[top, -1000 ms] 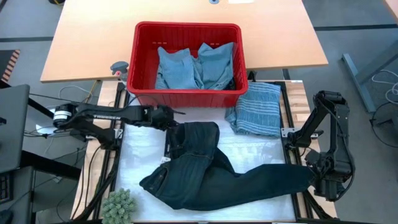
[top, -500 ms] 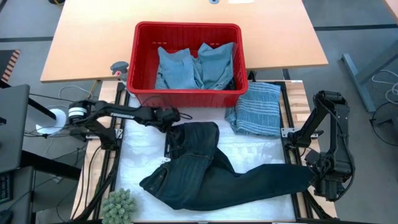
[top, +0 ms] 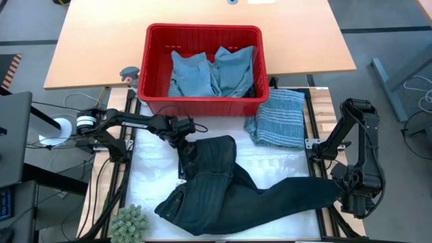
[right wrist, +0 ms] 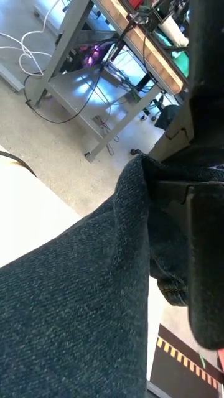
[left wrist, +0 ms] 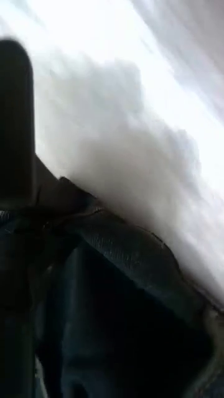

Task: Fold Laundry from Bin
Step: Fold the black pants

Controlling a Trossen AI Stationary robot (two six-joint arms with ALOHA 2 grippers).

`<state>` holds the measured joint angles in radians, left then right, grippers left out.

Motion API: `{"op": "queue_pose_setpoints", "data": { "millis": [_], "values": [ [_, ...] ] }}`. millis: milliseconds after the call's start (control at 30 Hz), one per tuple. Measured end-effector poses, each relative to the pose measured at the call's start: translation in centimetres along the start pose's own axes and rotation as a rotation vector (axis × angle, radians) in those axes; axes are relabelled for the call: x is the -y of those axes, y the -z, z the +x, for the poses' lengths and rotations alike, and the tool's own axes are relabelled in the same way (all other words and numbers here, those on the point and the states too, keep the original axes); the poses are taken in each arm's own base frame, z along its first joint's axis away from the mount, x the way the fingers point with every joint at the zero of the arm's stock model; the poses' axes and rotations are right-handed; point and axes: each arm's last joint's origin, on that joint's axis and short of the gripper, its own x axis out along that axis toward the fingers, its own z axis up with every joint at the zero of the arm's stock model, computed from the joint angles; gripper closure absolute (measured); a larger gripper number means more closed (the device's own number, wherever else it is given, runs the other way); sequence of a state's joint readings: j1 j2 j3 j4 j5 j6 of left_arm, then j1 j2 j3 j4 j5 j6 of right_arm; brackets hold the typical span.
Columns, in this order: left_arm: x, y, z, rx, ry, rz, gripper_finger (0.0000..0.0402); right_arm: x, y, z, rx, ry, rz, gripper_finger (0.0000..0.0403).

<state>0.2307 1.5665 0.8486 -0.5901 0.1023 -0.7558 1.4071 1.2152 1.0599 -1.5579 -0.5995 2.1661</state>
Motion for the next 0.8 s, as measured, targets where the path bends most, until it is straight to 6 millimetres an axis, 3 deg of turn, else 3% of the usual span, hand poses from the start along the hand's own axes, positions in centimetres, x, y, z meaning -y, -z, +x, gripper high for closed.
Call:
{"op": "queue_pose_setpoints", "data": {
  "millis": [267,500,667,800],
  "values": [
    [2.1,-0.3,-6.8,0.056,-0.012,0.049,0.0396,0.0,0.0,0.0,0.0,0.0,-0.001,0.0355],
    [4.2,0.4,-15.1,0.093,-0.053,0.064,0.0396,0.0,0.0,0.0,0.0,0.0,-0.001,0.0355],
    [4.7,1.2,-21.4,0.177,-0.142,0.068,0.0396,0.0,0.0,0.0,0.001,0.0,0.0,0.0355],
    [4.3,2.1,-23.7,0.213,-0.199,0.039,0.0396,0.0,0.0,0.0,0.001,-0.001,0.005,0.0355]
  ]
}}
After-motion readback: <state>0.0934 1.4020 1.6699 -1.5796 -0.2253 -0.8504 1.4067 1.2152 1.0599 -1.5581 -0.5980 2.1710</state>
